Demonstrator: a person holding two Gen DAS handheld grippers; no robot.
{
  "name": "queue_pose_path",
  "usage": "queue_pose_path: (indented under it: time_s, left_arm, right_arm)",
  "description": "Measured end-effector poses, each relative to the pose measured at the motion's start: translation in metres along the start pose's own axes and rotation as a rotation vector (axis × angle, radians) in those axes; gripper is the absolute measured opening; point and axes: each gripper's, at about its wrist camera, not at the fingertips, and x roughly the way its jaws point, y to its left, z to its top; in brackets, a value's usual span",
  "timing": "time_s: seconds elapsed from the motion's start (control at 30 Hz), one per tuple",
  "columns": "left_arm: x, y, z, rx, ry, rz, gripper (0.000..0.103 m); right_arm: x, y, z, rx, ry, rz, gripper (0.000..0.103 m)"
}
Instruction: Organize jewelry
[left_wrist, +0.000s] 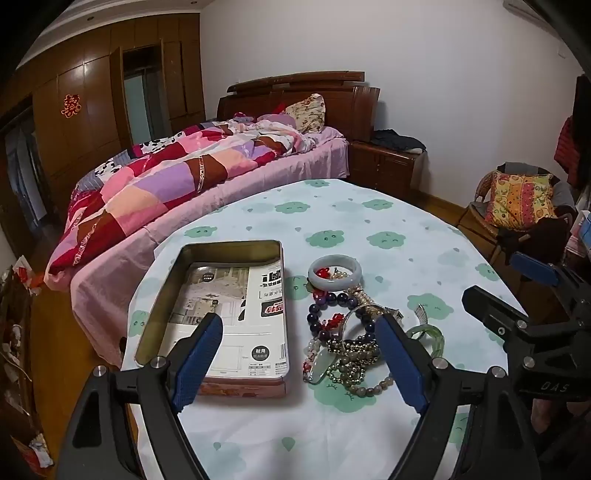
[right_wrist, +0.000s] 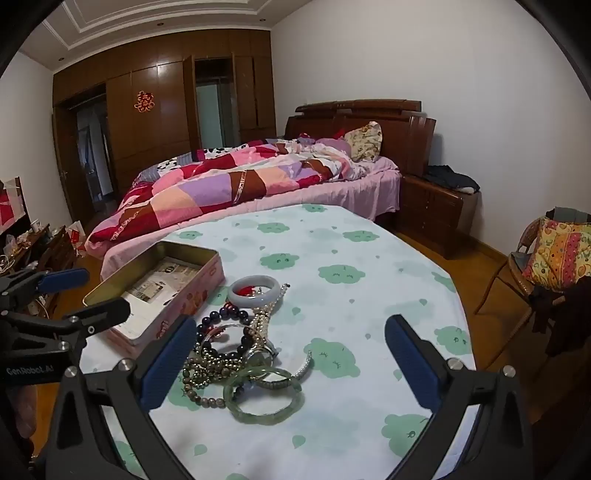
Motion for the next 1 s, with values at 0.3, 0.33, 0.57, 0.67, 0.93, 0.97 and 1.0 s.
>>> queue_pose_path:
  time_s: [0.3,0.33,0.57,0.67,0.93,0.97,1.0]
  left_arm:
    - [-0.0017,0.0027,0.0023,-0.001,0.01,0.008,0.085]
    - [-0.0021,0.003,0.0025,-0.001,0.01,0.008,0.085]
    - [-0.0002,0.0018,0.0008,0.001,0.012,0.012,0.085]
    - [0.0001,0.0019,0.0007,0.0,0.013,0.013,0.085]
    - [0.0005,0.0045,0.0003,-0.002,0.016,0.011,0.085]
    - [0.0007,0.0044,0.0002,-0.002,0.016,0.012,0.085]
    - [0.0003,0.0054,0.0004,-0.001,0.016,0.014,0.085]
  right_arm:
    - [0.0023,-0.002,-0.0016,0.009,0.003,0.007,0.103]
    - [0.0022,-0.0015,-0.0015,0.009,0.003,0.007,0.103]
    - [0.0039,-0.0009,-0.0038,0.009,0.01,0.008,0.103]
    - [0.0021,-0.0007,-0.0036,0.009,0.012,0.008,0.103]
    - [0.0027,-0.0001,-0.0047,0.008,0.019,0.01,0.103]
    - [0.0029,0.001,-0.0057,0.006,0.019,0.01,0.103]
    - [0.0062,0.0022,-0.0077,0.003,0.02,0.009,0.103]
